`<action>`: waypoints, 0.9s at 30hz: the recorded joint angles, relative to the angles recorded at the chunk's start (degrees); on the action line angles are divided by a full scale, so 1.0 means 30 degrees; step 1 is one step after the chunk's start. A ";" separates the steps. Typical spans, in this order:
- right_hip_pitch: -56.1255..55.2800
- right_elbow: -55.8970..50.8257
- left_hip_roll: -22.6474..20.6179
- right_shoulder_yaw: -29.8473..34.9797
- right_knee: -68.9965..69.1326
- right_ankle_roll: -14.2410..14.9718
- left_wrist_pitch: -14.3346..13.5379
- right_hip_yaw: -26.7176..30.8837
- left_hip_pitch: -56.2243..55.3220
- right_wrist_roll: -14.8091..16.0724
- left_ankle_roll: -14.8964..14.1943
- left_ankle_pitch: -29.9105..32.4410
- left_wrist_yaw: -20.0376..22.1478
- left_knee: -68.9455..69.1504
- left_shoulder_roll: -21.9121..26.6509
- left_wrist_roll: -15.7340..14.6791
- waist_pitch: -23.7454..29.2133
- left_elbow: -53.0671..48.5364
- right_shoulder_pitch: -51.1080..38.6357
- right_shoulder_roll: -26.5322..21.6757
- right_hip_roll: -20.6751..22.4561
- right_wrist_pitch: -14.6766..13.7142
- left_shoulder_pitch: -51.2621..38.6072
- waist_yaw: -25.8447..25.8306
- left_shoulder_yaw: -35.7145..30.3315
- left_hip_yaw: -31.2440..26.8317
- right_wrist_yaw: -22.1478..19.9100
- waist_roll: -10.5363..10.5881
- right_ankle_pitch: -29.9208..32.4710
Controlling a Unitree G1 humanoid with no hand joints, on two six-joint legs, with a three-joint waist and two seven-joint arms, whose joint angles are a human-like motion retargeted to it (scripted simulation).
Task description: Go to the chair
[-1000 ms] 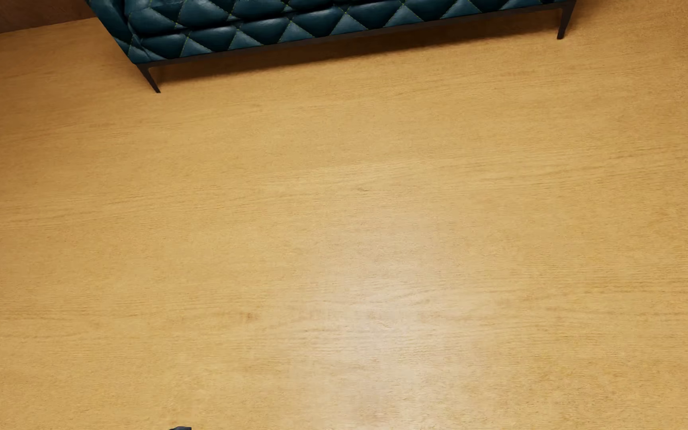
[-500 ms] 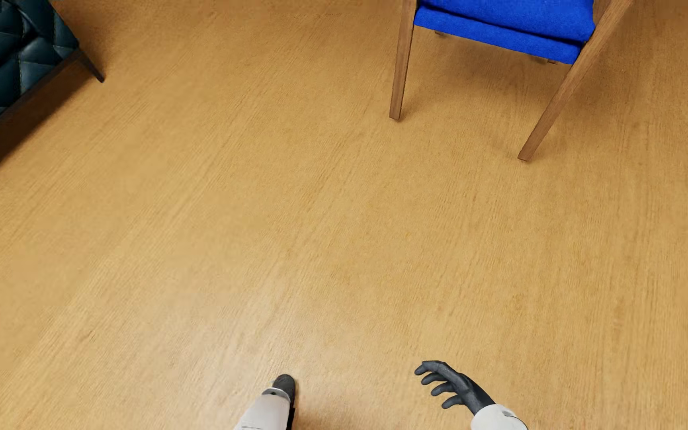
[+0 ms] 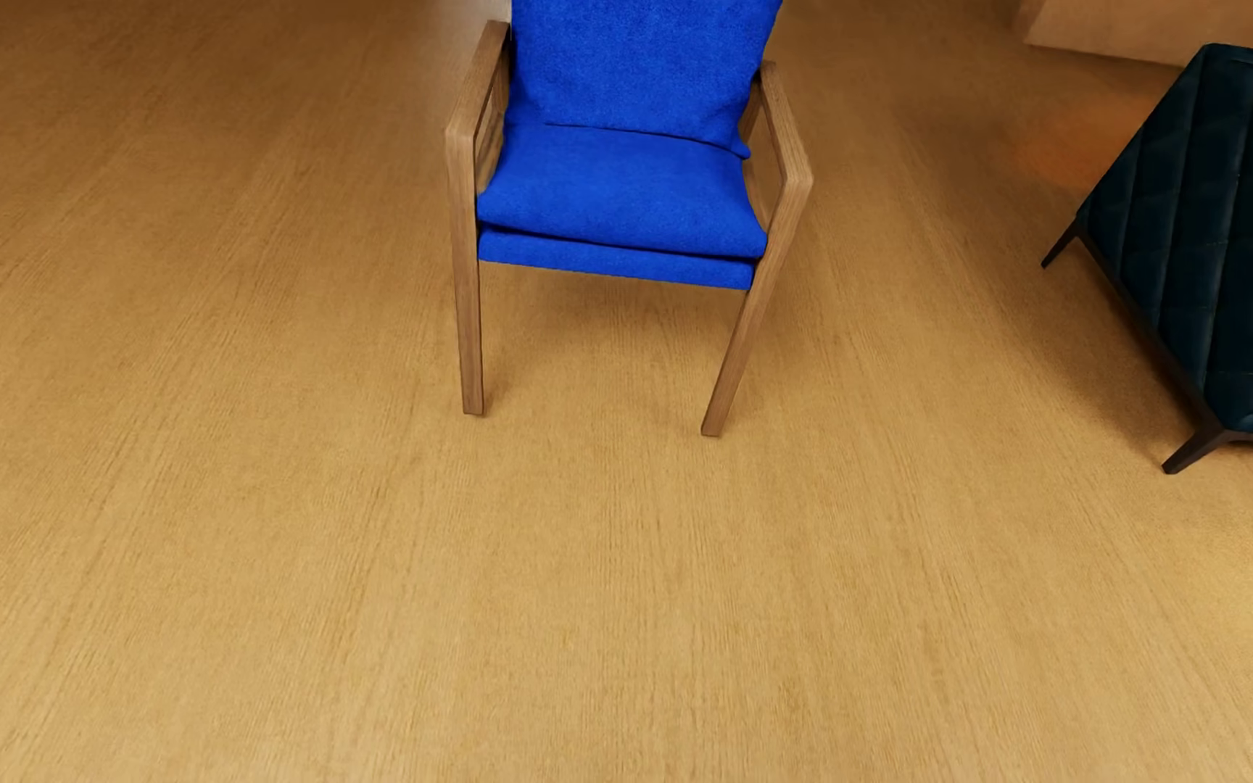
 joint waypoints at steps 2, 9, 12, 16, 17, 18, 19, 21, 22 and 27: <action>-0.2505 0.0379 -0.0053 0.1127 0.4769 0.0000 0.0000 0.0000 0.1947 0.0000 0.0000 -0.1575 0.0000 -0.0086 -0.0135 0.0000 0.0620 -0.0033 0.0099 -0.0421 -0.0161 0.0000 0.0577 -0.0050 -0.0475 0.0000 0.0000 -0.0314 0.0196; -0.6751 0.0470 0.0371 -0.1087 -0.2885 0.0000 0.0000 0.0000 0.6882 0.0000 0.0000 -0.5492 0.0000 -0.0397 -0.0712 0.0000 0.1588 -0.1127 0.0843 -0.1489 -0.0597 0.0000 0.2011 -0.1188 -0.1839 0.0000 0.0000 0.1027 0.3047; -0.6470 0.0025 0.0126 -0.1255 -1.0814 0.0000 0.0000 0.0000 0.8298 0.0000 0.0000 -0.7131 0.0000 -0.0505 -0.0392 0.0000 0.1494 -0.1272 0.0588 -0.1519 -0.0672 0.0000 0.2109 -0.1876 -0.2708 0.0000 0.0000 0.1428 -0.0101; -0.6560 -0.0405 -0.0003 -0.0710 -1.0820 0.0000 0.0000 0.0000 1.0109 0.0000 0.0000 -0.9191 0.0000 0.0452 0.0037 0.0000 0.1607 -0.0702 0.1058 -0.0988 -0.1639 0.0000 0.1989 -0.2089 -0.1523 0.0000 0.0000 0.1647 -0.0659; -0.6896 -0.0408 0.0116 -0.0399 -1.0195 0.0000 0.0000 0.0000 1.0353 0.0000 0.0000 -0.9154 0.0000 0.0806 0.0055 0.0000 0.1565 -0.0595 0.1193 -0.0857 -0.1707 0.0000 0.1968 -0.2060 -0.0866 0.0000 0.0000 0.1771 0.1913; -0.7224 -0.0225 0.0388 -0.0014 -0.9303 0.0000 0.0000 0.0000 1.0426 0.0000 0.0000 -0.8474 0.0000 0.1287 -0.0014 0.0000 0.1558 -0.0504 0.1246 -0.0757 -0.1715 0.0000 0.1905 -0.1972 -0.0198 0.0000 0.0000 0.2005 0.3959; -0.7362 0.0161 0.0832 0.0433 -0.8350 0.0000 0.0000 0.0000 1.0299 0.0000 0.0000 -0.6962 0.0000 0.2073 -0.0187 0.0000 0.1662 -0.0442 0.1187 -0.0721 -0.1599 0.0000 0.1821 -0.1789 0.0428 0.0000 0.0000 0.2370 0.4895; -0.6809 0.1080 0.2033 0.1250 -0.7428 0.0000 0.0000 0.0000 0.8603 0.0000 0.0000 -0.1510 0.0000 0.5308 -0.0599 0.0000 0.1811 -0.0622 0.0811 -0.0888 -0.1141 0.0000 0.1663 -0.1356 0.1052 0.0000 0.0000 0.3181 0.4369; -0.6390 0.1277 0.2679 0.1476 -0.7532 0.0000 0.0000 0.0000 0.6799 0.0000 0.0000 0.1323 0.0000 0.7743 -0.0701 0.0000 0.1720 -0.0980 0.0587 -0.1120 -0.0900 0.0000 0.1542 -0.1191 0.0885 0.0000 0.0000 0.3528 0.3740; -0.4860 0.0980 0.3253 0.0297 -0.8366 0.0000 0.0000 0.0000 -0.0743 0.0000 0.0000 -0.0351 0.0000 1.4792 -0.0983 0.0000 0.2012 -0.4228 -0.1340 -0.3058 -0.0530 0.0000 0.0767 0.0616 0.0218 0.0000 0.0000 0.3833 0.1569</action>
